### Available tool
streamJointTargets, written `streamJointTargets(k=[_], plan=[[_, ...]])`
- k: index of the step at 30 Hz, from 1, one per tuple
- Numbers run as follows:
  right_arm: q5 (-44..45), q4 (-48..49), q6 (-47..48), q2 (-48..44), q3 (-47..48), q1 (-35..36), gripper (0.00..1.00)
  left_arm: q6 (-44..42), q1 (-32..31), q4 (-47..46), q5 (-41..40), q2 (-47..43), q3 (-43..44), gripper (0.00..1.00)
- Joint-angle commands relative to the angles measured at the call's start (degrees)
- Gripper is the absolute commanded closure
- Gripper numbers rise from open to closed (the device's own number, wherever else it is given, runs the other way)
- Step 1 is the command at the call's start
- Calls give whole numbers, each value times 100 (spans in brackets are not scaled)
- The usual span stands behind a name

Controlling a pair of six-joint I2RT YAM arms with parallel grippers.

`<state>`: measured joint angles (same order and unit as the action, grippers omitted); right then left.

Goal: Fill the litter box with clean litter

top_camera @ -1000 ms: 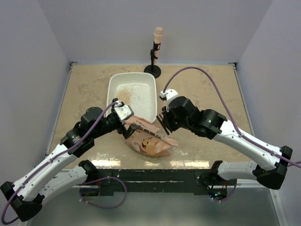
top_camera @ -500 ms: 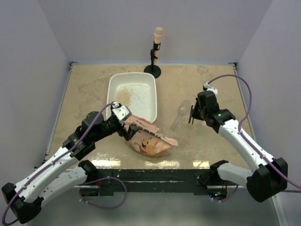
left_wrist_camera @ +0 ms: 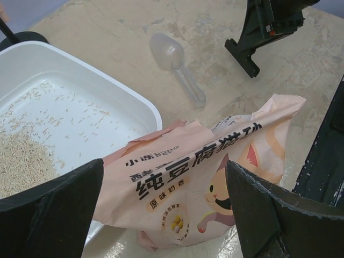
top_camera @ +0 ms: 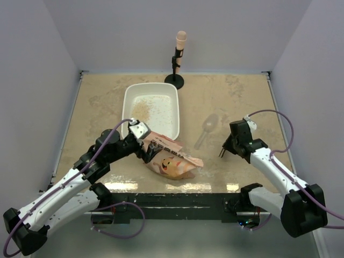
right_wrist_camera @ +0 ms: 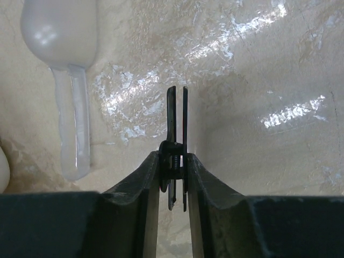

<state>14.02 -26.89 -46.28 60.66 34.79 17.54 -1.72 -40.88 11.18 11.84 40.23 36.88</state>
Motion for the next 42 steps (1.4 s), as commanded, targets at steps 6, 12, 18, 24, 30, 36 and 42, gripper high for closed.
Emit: streamJointTargets(k=[6, 12, 18, 24, 30, 36, 42], plan=[[277, 71, -232, -362, -60, -93, 58, 487, 19, -309, 4, -33, -23, 0], [224, -61, -118, -520, 98, -93, 48, 515, 19, -178, -208, 99, 90, 0], [-100, -18, 539, -793, 1001, -84, 44, 664, 28, 51, -1329, 239, 555, 0], [-716, 351, 1094, -355, 1847, -75, 42, 831, 19, 402, -2719, 819, 1311, 0], [-1060, 624, 1568, 673, 2723, 494, 40, 805, 474, 938, -3408, 1540, 2208, 0], [-1216, 396, 2131, 1589, 3622, 1963, 38, 857, 1662, 1018, -2723, 1971, 2245, 0], [-2509, 519, 2668, 1308, 3131, 2183, 36, 1094, 2084, 904, -2415, 1796, 1709, 0]])
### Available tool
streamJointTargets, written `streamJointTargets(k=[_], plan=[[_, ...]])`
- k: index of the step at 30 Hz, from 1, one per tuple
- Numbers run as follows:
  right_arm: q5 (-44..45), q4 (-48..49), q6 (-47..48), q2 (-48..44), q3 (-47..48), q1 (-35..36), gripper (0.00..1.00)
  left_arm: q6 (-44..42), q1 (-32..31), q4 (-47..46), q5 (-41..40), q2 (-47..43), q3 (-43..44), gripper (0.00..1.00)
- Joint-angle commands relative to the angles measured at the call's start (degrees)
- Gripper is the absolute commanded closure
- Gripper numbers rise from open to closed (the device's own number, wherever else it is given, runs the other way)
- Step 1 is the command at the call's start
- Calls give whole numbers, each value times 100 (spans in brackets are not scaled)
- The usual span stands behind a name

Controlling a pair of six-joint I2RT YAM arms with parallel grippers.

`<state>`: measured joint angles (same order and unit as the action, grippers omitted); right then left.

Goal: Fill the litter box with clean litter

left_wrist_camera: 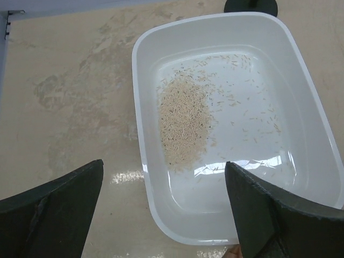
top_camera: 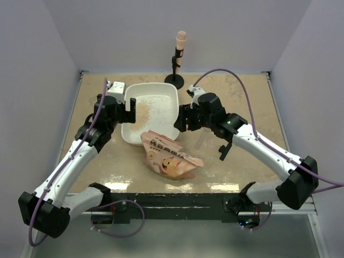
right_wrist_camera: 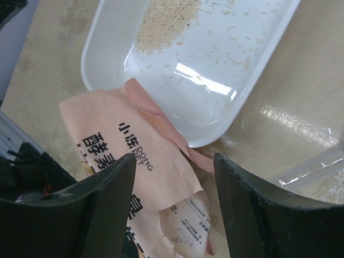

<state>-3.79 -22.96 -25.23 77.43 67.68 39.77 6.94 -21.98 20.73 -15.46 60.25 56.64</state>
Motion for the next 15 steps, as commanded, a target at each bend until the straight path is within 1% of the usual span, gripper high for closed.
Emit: streamJointTargets(k=[1, 2, 4, 5, 7, 8, 10, 11, 13, 14, 15], plan=[[-789, 82, 616, -377, -193, -22, 36, 272, 211, -60, 455, -224, -329, 0], [-807, -23, 642, -378, -246, -22, 35, 290, 237, -43, 831, -250, -381, 0], [-685, -59, 581, -535, -351, -22, 34, 378, 255, 158, 1307, -207, -338, 0], [-545, -129, 520, -614, -422, -30, 33, 413, 255, 246, 1779, -128, -260, 0], [-377, -235, 432, -904, -518, -22, 33, 553, 255, 431, 2212, -66, -198, 0], [-324, -287, 353, -1001, -649, -30, 32, 598, 264, 475, 2562, -22, -163, 0], [-254, -323, 283, -1290, -756, -22, 32, 729, 308, 581, 2723, -22, -153, 0], [-236, -384, 221, -1361, -861, -22, 32, 765, 360, 581, 2950, -31, -197, 0], [-262, -420, 177, -1606, -975, -22, 31, 896, 615, 546, 3259, -22, -267, 0], [-262, -446, 107, -1704, -1098, -30, 32, 932, 729, 520, 3747, 48, -381, 1], [-271, -446, 80, -1783, -1160, -22, 31, 1028, 991, 476, 4013, 101, -452, 4]])
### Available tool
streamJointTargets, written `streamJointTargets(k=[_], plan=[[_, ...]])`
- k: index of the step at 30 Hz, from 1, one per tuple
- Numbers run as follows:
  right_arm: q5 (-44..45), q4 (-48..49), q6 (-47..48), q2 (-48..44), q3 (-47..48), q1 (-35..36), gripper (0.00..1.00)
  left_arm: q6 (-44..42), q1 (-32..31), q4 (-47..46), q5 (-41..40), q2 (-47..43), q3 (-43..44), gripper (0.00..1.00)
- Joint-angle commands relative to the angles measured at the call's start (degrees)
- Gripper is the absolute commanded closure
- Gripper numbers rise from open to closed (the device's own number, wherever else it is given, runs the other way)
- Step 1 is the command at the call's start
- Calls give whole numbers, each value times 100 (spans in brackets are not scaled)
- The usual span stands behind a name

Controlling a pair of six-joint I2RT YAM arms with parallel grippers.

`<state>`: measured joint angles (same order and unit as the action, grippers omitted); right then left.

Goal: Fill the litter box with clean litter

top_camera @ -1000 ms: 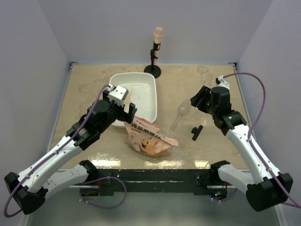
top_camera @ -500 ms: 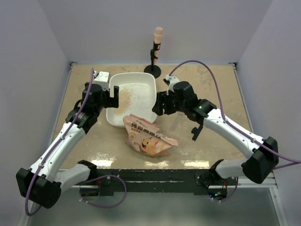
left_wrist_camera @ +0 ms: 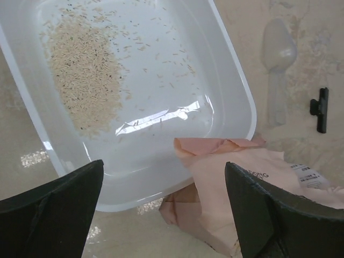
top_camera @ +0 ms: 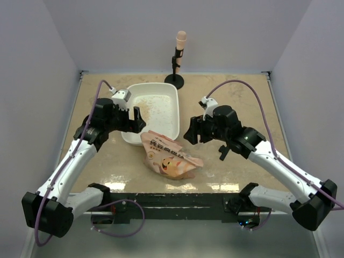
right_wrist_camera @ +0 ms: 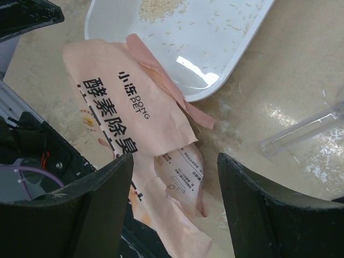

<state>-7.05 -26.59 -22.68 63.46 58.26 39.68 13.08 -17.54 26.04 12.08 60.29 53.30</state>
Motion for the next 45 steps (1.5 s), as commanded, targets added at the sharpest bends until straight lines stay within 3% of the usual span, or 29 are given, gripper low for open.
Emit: streamJointTargets(k=[1, 2, 11, 28, 32, 37, 45], plan=[[46, -118, -184, -526, -271, -22, 31, 458, 663, -82, 1523, 210, -266, 5], [46, -145, -219, -589, -341, -22, 31, 476, 760, -143, 2013, 272, -354, 7], [204, -356, -263, -1081, -587, -22, 30, 792, 954, -723, 3370, 808, -997, 7], [90, -136, -430, -1406, -1167, -22, 30, 2040, 945, -2542, 4707, 747, -1665, 7], [28, -127, -483, -1451, -1212, -13, 30, 2294, 945, -3516, 5241, 817, -1647, 6], [28, -215, -553, -1556, -1212, -22, 30, 3313, 937, -5309, 6007, 1054, -1805, 6], [116, -294, -633, -1697, -1203, -22, 30, 4983, 664, -7824, 6289, 1204, -2210, 7]])
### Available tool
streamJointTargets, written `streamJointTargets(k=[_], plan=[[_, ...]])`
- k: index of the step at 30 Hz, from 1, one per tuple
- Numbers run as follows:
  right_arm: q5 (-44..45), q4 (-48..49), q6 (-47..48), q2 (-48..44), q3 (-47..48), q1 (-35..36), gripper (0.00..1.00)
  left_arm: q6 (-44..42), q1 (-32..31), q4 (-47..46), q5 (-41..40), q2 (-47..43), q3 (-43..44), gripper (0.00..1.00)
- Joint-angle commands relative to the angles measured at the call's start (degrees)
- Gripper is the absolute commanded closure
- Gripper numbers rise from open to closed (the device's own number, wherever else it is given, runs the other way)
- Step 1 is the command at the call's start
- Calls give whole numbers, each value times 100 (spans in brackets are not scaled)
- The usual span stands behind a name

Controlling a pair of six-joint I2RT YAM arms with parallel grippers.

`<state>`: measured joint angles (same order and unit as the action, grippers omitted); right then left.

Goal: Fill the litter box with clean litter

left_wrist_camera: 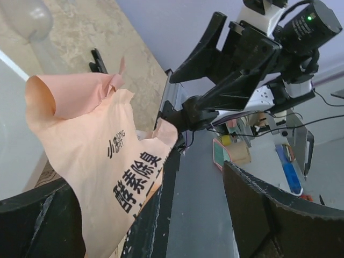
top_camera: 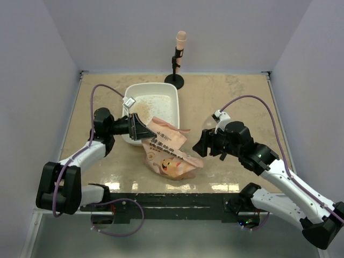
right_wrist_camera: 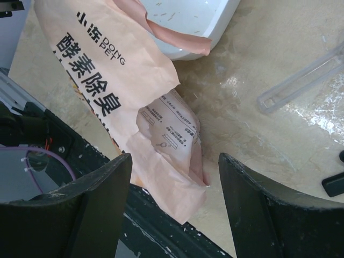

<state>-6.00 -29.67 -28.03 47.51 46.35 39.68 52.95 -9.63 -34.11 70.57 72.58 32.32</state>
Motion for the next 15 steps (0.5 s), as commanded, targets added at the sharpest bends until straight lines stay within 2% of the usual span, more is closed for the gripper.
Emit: streamJointTargets(k=[1, 4, 6, 7, 12, 13, 14, 15], plan=[[63, -12, -132, -92, -20, -22, 30, 1024, -162, -1862, 475, -33, -103, 7], [292, -109, -255, -66, -3, -22, 30, 981, -241, -1872, 493, -86, -138, 9], [380, -153, -308, -92, 6, -22, 30, 911, -302, -1880, 511, -112, -199, 16], [450, -153, -343, -145, 15, -13, 29, 884, -372, -1880, 520, -121, -234, 29], [442, -258, -343, -198, 129, -22, 29, 700, -558, -1880, 564, -86, -287, 69], [442, -267, -335, -207, 164, -22, 28, 673, -575, -1889, 581, -94, -296, 87], [424, -285, -335, -215, 181, -22, 28, 621, -584, -1924, 581, -95, -305, 97], [398, -294, -317, -233, 190, -22, 28, 594, -575, -1915, 572, -138, -287, 100]])
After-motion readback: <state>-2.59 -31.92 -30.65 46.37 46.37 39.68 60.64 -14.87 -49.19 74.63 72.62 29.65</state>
